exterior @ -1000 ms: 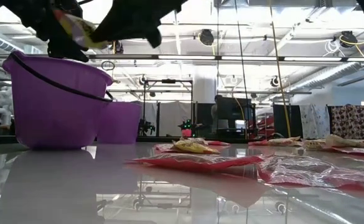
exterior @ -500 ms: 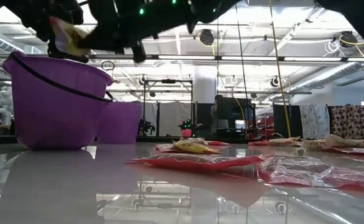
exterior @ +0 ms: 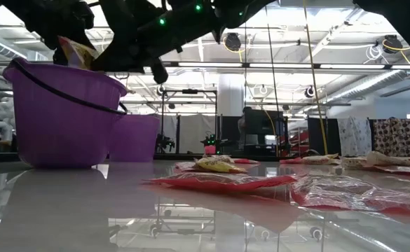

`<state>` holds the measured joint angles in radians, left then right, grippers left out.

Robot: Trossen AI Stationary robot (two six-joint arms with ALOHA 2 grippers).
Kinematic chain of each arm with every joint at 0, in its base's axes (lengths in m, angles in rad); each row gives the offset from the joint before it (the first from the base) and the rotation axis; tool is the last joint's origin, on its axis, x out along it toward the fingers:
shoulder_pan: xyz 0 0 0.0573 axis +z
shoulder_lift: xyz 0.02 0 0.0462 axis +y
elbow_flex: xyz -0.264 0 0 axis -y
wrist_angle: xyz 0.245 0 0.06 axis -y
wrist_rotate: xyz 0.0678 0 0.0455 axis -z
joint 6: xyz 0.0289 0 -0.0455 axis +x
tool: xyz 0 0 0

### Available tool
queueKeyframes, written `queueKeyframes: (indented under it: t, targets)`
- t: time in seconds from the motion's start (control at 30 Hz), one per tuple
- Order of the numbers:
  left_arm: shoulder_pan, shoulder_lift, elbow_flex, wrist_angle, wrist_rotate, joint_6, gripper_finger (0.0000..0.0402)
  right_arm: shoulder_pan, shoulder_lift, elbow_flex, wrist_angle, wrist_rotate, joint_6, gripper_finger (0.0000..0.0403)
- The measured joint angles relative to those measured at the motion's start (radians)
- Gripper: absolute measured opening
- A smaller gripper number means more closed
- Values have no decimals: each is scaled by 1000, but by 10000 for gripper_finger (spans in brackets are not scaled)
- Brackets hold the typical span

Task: Sort candy by brand, put in halloween buckets
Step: Put the yellow candy into the bottom purple bucket

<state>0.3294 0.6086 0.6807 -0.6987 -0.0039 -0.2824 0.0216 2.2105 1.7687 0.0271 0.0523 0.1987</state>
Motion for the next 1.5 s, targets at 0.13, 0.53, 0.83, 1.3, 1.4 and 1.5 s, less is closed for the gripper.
queueKeyframes:
  t: [0.13, 0.53, 0.83, 1.3, 1.4, 1.5]
  targets:
    - [0, 0, 0, 0, -62, -93, 191, -13, 0, 0, -48, -80, -32, 41]
    - [0, 0, 0, 0, -72, -338, 191, -51, -86, 0, -172, -112, -132, 96]
    - [0, 6, 0, 0, -117, -260, 191, -143, -307, 2, -601, -99, -177, 98]
    - [0, 47, 0, 46, -104, -78, 191, -403, -346, 1, -1349, 72, 223, 98]
    - [0, 51, 0, 48, -104, -78, 191, -491, -344, 0, -1376, 80, 224, 98]
    - [0, 58, 0, 47, -108, -78, 191, -589, -345, 0, -1395, 73, 150, 98]
